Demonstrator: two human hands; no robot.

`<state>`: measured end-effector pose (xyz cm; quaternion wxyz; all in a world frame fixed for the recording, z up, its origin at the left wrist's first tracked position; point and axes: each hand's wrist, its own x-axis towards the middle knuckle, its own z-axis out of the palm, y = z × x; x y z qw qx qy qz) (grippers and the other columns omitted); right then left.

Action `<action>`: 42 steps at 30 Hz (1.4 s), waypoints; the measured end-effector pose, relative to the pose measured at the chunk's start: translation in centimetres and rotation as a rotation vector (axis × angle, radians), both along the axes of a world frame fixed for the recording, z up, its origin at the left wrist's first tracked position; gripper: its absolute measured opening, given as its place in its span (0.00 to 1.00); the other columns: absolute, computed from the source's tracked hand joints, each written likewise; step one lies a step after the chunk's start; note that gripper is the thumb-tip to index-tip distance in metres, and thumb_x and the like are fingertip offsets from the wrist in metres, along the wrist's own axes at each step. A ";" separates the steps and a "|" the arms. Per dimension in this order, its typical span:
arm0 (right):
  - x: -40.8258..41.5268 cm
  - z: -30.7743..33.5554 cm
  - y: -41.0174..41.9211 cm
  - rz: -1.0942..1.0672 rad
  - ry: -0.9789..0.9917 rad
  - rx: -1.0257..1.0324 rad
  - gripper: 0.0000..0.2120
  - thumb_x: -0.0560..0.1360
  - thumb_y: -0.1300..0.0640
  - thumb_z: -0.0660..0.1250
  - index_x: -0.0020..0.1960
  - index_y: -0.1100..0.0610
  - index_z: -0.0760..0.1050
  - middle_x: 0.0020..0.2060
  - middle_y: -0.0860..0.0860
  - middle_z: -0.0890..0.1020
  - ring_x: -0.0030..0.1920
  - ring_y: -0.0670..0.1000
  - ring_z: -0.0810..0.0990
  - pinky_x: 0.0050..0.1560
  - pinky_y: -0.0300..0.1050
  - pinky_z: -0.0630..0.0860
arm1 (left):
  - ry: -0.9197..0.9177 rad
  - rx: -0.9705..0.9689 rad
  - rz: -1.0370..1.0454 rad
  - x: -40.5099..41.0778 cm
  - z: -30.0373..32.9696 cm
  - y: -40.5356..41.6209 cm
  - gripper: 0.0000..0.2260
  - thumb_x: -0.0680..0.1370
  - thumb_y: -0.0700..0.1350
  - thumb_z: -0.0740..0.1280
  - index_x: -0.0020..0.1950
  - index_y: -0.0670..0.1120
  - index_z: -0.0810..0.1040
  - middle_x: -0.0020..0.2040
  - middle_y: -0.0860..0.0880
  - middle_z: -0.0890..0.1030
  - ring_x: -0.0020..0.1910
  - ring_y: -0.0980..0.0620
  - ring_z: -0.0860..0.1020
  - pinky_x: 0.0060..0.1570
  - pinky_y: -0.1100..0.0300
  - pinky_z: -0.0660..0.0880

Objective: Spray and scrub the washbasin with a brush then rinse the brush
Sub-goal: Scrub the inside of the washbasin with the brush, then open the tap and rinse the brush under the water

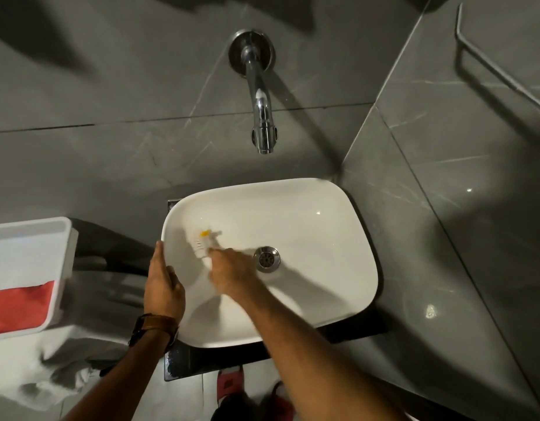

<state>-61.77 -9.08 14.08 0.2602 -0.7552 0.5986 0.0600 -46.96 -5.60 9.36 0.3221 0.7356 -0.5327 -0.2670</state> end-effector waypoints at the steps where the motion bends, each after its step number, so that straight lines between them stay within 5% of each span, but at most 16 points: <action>1: -1.9 0.1 0.1 -0.078 0.020 -0.072 0.09 0.72 0.60 0.72 0.51 0.61 0.82 0.38 0.58 0.84 0.38 0.59 0.85 0.30 0.39 0.70 | 0.008 -0.025 0.005 0.2 -0.3 0.0 0.26 0.82 0.36 0.55 0.80 0.48 0.55 0.76 0.42 0.66 0.69 0.41 0.70 0.67 0.48 0.70; 3: -7.9 -0.6 -0.5 -0.284 0.162 -0.247 0.07 0.71 0.59 0.74 0.47 0.61 0.83 0.36 0.56 0.85 0.35 0.56 0.85 0.33 0.41 0.76 | -0.004 -0.011 -0.004 0.1 -0.1 0.0 0.27 0.81 0.35 0.55 0.80 0.47 0.55 0.76 0.42 0.65 0.70 0.40 0.70 0.68 0.49 0.69; 6: -14.8 0.0 0.0 -0.518 0.311 -0.084 0.13 0.81 0.58 0.58 0.61 0.57 0.78 0.56 0.57 0.84 0.56 0.59 0.82 0.53 0.47 0.75 | 0.004 -0.002 0.010 -0.1 0.3 0.1 0.27 0.81 0.35 0.55 0.80 0.48 0.55 0.77 0.43 0.65 0.70 0.41 0.70 0.68 0.49 0.69; 10: -15.0 1.0 3.9 -0.400 0.395 0.055 0.15 0.79 0.59 0.58 0.61 0.55 0.79 0.61 0.54 0.82 0.61 0.57 0.81 0.59 0.50 0.75 | 0.032 0.023 0.017 -0.3 0.6 0.2 0.26 0.82 0.37 0.55 0.80 0.49 0.54 0.76 0.44 0.65 0.69 0.42 0.71 0.66 0.50 0.70; 16: -3.6 2.6 8.2 -0.111 0.095 0.319 0.22 0.77 0.59 0.61 0.70 0.64 0.71 0.62 0.61 0.82 0.61 0.62 0.81 0.59 0.54 0.75 | 0.006 0.029 0.014 -0.3 0.5 0.2 0.26 0.82 0.37 0.55 0.80 0.49 0.54 0.76 0.43 0.66 0.67 0.40 0.72 0.65 0.45 0.72; 21: -3.9 4.2 7.0 -0.192 -0.162 0.480 0.27 0.72 0.57 0.59 0.71 0.61 0.69 0.65 0.64 0.78 0.65 0.64 0.77 0.60 0.54 0.74 | 0.027 0.038 0.005 -0.2 0.8 0.1 0.27 0.82 0.36 0.55 0.80 0.49 0.53 0.76 0.43 0.64 0.69 0.42 0.70 0.68 0.47 0.69; 25: -8.3 3.9 7.5 -0.416 -0.344 0.398 0.11 0.73 0.56 0.58 0.48 0.58 0.78 0.45 0.56 0.82 0.48 0.55 0.80 0.43 0.44 0.70 | 0.052 0.076 -0.028 -0.1 1.2 0.0 0.27 0.82 0.37 0.57 0.80 0.46 0.53 0.78 0.42 0.61 0.75 0.40 0.63 0.74 0.43 0.62; 27: -10.4 3.7 8.3 -0.602 -0.419 0.316 0.12 0.74 0.55 0.60 0.45 0.61 0.79 0.37 0.54 0.79 0.40 0.53 0.76 0.39 0.45 0.68 | -0.089 0.051 0.002 -0.3 2.1 -0.6 0.26 0.82 0.40 0.59 0.79 0.41 0.57 0.78 0.40 0.62 0.77 0.38 0.60 0.75 0.42 0.58; 29: -12.0 4.0 8.7 -0.791 -0.499 0.227 0.12 0.76 0.55 0.63 0.46 0.62 0.82 0.32 0.52 0.79 0.33 0.50 0.76 0.33 0.42 0.68 | -0.175 -0.067 -0.024 -1.2 3.9 -1.7 0.21 0.82 0.44 0.61 0.74 0.39 0.67 0.72 0.39 0.71 0.72 0.37 0.68 0.71 0.43 0.64; 34: -13.1 6.3 7.6 -0.996 -0.702 0.105 0.11 0.79 0.52 0.67 0.42 0.56 0.83 0.26 0.47 0.80 0.19 0.40 0.69 0.25 0.37 0.62 | 0.075 -0.204 -0.246 -6.2 11.9 -6.4 0.10 0.81 0.49 0.64 0.54 0.50 0.84 0.54 0.53 0.85 0.56 0.53 0.81 0.56 0.54 0.77; 38: -13.0 8.1 5.9 -1.013 -0.796 0.025 0.12 0.79 0.52 0.68 0.42 0.59 0.83 0.23 0.45 0.80 0.21 0.39 0.72 0.30 0.39 0.63 | 0.473 -0.227 -0.263 -10.7 17.4 -10.0 0.10 0.79 0.46 0.67 0.57 0.44 0.84 0.53 0.50 0.86 0.55 0.58 0.82 0.58 0.61 0.77; 42: -13.1 9.4 4.8 -1.018 -0.859 0.021 0.11 0.78 0.51 0.68 0.43 0.55 0.84 0.24 0.44 0.81 0.20 0.38 0.71 0.31 0.38 0.62 | 0.577 -0.229 -0.251 -12.5 19.9 -11.6 0.11 0.78 0.39 0.68 0.58 0.39 0.82 0.53 0.46 0.84 0.48 0.62 0.81 0.55 0.69 0.75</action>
